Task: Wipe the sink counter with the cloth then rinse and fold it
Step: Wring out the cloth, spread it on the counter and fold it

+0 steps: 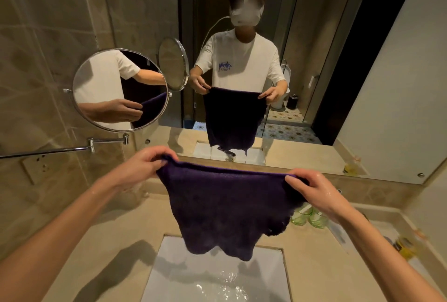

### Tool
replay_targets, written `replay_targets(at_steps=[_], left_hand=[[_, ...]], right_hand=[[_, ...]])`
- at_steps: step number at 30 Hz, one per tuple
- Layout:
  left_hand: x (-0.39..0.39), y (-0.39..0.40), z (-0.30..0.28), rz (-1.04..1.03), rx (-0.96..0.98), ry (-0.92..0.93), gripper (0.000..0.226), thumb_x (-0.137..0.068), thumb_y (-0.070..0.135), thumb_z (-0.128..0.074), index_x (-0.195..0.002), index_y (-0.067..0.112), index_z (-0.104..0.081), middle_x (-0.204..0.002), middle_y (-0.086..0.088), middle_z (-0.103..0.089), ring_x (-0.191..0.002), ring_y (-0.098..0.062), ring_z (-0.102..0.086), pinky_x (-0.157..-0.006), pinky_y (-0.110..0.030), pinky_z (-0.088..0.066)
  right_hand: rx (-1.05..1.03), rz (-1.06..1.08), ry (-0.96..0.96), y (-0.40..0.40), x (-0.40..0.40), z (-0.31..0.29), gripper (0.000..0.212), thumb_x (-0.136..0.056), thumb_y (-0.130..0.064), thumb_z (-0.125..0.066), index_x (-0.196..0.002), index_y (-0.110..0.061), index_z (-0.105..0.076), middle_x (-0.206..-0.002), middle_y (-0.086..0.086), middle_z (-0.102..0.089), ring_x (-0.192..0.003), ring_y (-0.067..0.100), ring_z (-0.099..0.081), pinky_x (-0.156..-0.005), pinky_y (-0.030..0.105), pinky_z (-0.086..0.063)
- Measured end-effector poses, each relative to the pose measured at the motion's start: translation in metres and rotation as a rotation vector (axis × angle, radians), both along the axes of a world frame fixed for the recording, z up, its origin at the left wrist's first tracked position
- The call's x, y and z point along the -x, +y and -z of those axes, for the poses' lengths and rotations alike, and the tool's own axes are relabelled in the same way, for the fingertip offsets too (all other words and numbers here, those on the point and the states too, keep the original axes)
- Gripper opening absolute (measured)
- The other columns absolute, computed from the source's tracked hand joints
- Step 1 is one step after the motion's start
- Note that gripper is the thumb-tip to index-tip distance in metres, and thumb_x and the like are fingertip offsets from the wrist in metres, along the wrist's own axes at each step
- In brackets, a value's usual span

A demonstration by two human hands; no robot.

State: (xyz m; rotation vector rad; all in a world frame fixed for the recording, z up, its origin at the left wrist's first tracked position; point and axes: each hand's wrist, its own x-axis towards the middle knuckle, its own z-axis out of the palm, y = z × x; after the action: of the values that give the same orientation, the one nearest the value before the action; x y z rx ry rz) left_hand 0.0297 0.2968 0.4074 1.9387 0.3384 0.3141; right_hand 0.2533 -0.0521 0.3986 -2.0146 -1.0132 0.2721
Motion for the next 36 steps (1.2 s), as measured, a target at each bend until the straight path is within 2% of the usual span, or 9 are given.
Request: replay_targets(at_steps=[7, 11, 15, 18, 21, 24, 28, 32, 36], left_hand=[[-0.004, -0.007, -0.003, -0.147, 0.264, -0.155, 0.041, -0.101, -0.007, -0.039, -0.084, 0.01, -0.071, -0.085, -0.013, -0.063, -0.07, -0.016, -0.055, -0.053, -0.018, -0.047], [-0.015, -0.02, -0.008, -0.14, 0.37, -0.145, 0.006, -0.079, 0.018, -0.055, -0.076, 0.014, -0.052, -0.072, -0.003, -0.044, -0.063, -0.015, -0.039, -0.053, -0.029, -0.031], [-0.008, -0.012, -0.012, -0.048, 0.171, -0.084, 0.046, -0.073, 0.02, -0.085, -0.079, 0.019, -0.039, -0.07, 0.0, -0.048, -0.065, -0.012, -0.051, -0.06, -0.031, -0.041], [-0.007, -0.02, -0.019, -0.079, 0.05, -0.104, 0.055, -0.063, 0.042, -0.084, -0.065, 0.023, -0.033, -0.065, -0.005, -0.036, -0.062, -0.011, -0.037, -0.059, -0.03, -0.029], [-0.012, -0.032, -0.024, 0.007, 0.176, -0.201, 0.057, -0.077, 0.031, -0.081, -0.06, 0.023, -0.026, -0.067, -0.009, -0.027, -0.062, -0.012, -0.032, -0.057, -0.026, -0.027], [-0.023, -0.043, -0.031, 0.01, 0.209, -0.29, 0.054, -0.092, 0.002, -0.066, -0.064, 0.019, -0.024, -0.07, -0.006, -0.044, -0.063, -0.011, -0.047, -0.062, -0.021, -0.039], [-0.034, -0.05, -0.036, -0.037, 0.125, -0.306, 0.04, -0.095, -0.014, -0.049, -0.07, 0.013, -0.036, -0.093, -0.009, -0.074, -0.087, -0.014, -0.07, -0.081, -0.022, -0.053], [-0.045, -0.06, -0.037, -0.076, 0.006, -0.206, 0.03, -0.101, -0.005, -0.046, -0.098, 0.017, -0.067, -0.094, -0.002, -0.068, -0.083, -0.013, -0.06, -0.076, -0.026, -0.045], [-0.048, -0.077, -0.049, 0.033, -0.188, -0.067, 0.031, -0.107, 0.023, -0.044, -0.129, 0.027, -0.066, -0.113, 0.015, -0.063, -0.105, 0.0, -0.058, -0.089, -0.02, -0.045]], right_hand=[[-0.188, 0.132, 0.056, -0.001, 0.001, -0.019, 0.012, -0.091, -0.023, -0.073, -0.081, -0.017, -0.075, -0.078, 0.005, -0.075, -0.073, 0.016, -0.067, -0.068, 0.035, -0.051], [-0.29, 0.122, 0.135, 0.008, 0.012, -0.029, 0.014, -0.092, -0.019, -0.071, -0.081, -0.012, -0.074, -0.072, 0.003, -0.072, -0.068, 0.01, -0.065, -0.061, 0.023, -0.049], [-0.299, 0.08, 0.161, 0.009, 0.015, -0.033, 0.013, -0.095, -0.016, -0.068, -0.088, -0.017, -0.078, -0.081, -0.006, -0.077, -0.074, 0.001, -0.068, -0.064, 0.013, -0.05], [-0.254, 0.068, 0.061, 0.013, 0.015, -0.032, 0.024, -0.1, -0.016, -0.06, -0.08, -0.016, -0.072, -0.071, -0.011, -0.067, -0.067, 0.001, -0.056, -0.061, 0.013, -0.043], [-0.352, 0.098, 0.088, 0.027, 0.017, -0.026, 0.032, -0.107, -0.021, -0.047, -0.08, -0.012, -0.061, -0.079, -0.005, -0.056, -0.07, 0.008, -0.048, -0.064, 0.024, -0.042], [-0.542, 0.174, 0.25, 0.046, 0.018, -0.021, 0.032, -0.107, -0.029, -0.044, -0.086, -0.015, -0.064, -0.096, 0.018, -0.064, -0.081, 0.023, -0.057, -0.07, 0.039, -0.049], [-0.563, 0.255, 0.128, 0.058, 0.018, -0.023, 0.029, -0.108, -0.012, -0.041, -0.093, -0.021, -0.064, -0.076, -0.009, -0.064, -0.07, 0.008, -0.055, -0.068, 0.032, -0.044], [-0.406, 0.192, 0.119, 0.064, 0.03, -0.039, 0.025, -0.108, -0.03, -0.044, -0.099, -0.023, -0.066, -0.078, -0.009, -0.061, -0.065, 0.0, -0.052, -0.065, 0.026, -0.041], [-0.135, 0.146, -0.171, 0.066, 0.047, -0.056, 0.04, -0.082, -0.052, -0.076, -0.073, -0.019, -0.056, -0.067, -0.01, -0.054, -0.06, 0.003, -0.047, -0.057, 0.015, -0.039]])
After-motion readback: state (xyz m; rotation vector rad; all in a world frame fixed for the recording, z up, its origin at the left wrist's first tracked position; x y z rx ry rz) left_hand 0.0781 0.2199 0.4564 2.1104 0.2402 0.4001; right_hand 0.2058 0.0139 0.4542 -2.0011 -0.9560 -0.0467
